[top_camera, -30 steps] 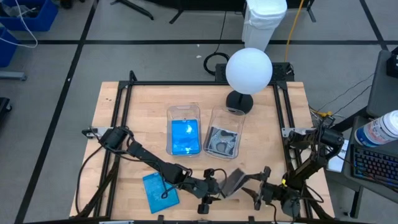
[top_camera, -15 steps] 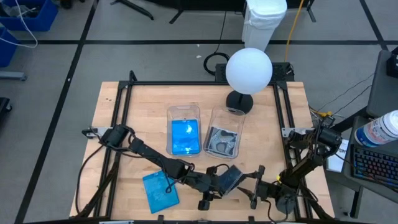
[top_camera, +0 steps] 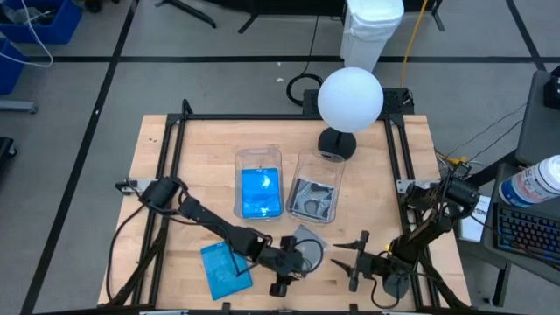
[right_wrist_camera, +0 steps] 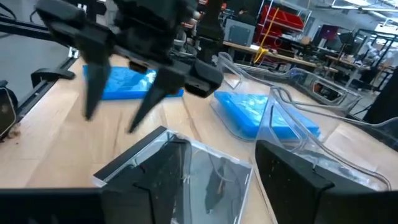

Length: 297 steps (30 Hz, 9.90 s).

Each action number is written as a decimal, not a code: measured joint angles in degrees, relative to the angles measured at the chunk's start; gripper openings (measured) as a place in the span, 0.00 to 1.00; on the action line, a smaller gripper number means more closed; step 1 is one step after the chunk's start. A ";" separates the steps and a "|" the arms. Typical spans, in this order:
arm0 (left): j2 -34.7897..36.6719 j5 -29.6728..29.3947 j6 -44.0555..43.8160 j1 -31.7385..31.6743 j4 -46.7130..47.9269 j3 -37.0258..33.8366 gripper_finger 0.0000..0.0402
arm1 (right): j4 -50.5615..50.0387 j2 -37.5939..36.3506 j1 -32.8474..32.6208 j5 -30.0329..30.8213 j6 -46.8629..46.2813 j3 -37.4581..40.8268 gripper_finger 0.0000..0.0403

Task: Pick & place jewel cases by type
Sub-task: Put the black cd case into the right transparent bin

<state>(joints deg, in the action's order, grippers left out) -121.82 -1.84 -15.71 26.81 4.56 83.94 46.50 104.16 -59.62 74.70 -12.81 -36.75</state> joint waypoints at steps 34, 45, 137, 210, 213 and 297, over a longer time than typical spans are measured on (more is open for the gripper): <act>0.56 -15.65 19.79 4.19 20.66 0.00 0.81 | -14.21 0.00 8.79 -27.26 -17.54 0.04 0.49; -3.99 -13.84 25.12 2.80 16.59 0.31 0.75 | -12.99 0.00 19.88 -45.65 -14.92 0.02 0.49; -8.92 -24.47 47.67 7.82 3.08 0.06 0.61 | -40.76 -15.13 7.29 -59.82 -66.52 0.00 0.38; -10.91 -26.97 51.99 7.00 -9.69 -0.11 0.61 | -20.05 -1.75 13.10 -60.22 -54.46 0.07 0.00; -10.91 -26.59 51.03 6.70 -9.33 -0.11 0.61 | -18.32 -1.75 13.03 -60.04 -52.58 0.11 0.00; -11.24 -20.05 36.89 1.43 -10.64 0.25 0.61 | -10.29 -1.08 7.94 -32.97 -2.88 0.01 0.25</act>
<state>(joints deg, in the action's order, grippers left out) -133.05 -21.88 21.19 28.24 -6.08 84.19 36.21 103.08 -51.68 41.73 -15.70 -36.74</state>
